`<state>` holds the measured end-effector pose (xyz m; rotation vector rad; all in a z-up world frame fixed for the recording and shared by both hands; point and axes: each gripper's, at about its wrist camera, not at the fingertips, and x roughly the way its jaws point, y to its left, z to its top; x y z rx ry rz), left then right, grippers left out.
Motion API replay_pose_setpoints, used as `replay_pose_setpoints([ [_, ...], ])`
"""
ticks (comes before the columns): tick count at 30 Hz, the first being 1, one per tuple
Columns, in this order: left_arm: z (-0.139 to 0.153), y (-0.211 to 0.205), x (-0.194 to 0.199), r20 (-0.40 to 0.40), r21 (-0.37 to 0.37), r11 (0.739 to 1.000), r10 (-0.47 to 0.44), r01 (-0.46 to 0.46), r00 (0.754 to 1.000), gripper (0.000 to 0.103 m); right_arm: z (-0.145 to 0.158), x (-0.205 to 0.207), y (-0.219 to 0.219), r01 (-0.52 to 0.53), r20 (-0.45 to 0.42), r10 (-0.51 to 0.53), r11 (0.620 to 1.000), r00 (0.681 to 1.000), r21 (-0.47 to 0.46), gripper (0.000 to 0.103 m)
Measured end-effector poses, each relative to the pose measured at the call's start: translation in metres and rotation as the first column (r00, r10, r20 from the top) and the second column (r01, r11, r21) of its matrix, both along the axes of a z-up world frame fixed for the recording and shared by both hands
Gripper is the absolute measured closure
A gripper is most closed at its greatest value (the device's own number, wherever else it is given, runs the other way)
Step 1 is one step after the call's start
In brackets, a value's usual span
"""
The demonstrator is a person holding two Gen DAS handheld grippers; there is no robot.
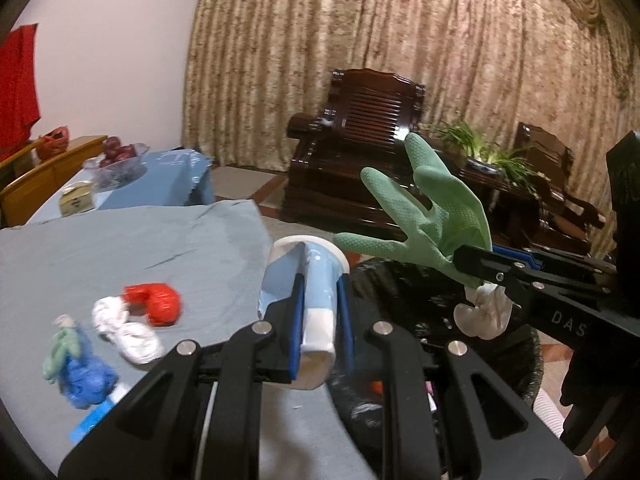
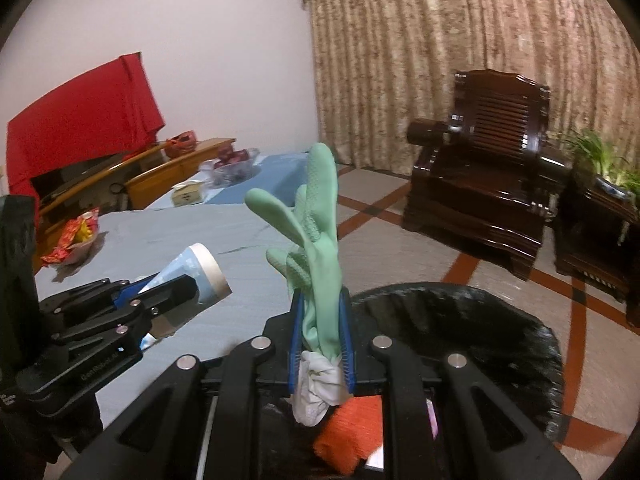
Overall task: Collect trash
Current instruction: 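Lift the green glove and white cup and carry both over the bin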
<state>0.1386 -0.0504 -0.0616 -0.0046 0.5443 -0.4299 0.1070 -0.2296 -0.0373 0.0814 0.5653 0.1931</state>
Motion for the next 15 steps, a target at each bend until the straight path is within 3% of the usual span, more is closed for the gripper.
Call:
replay_pose_setpoints([
  [15, -0.016, -0.073, 0.009, -0.009, 0.006, 0.992, -0.124, 0.124, 0.992, 0.088, -0.015, -0.015, -0.069, 0.150, -0.036, -0.150, 0.989, 0.988, -0.013, 0.086],
])
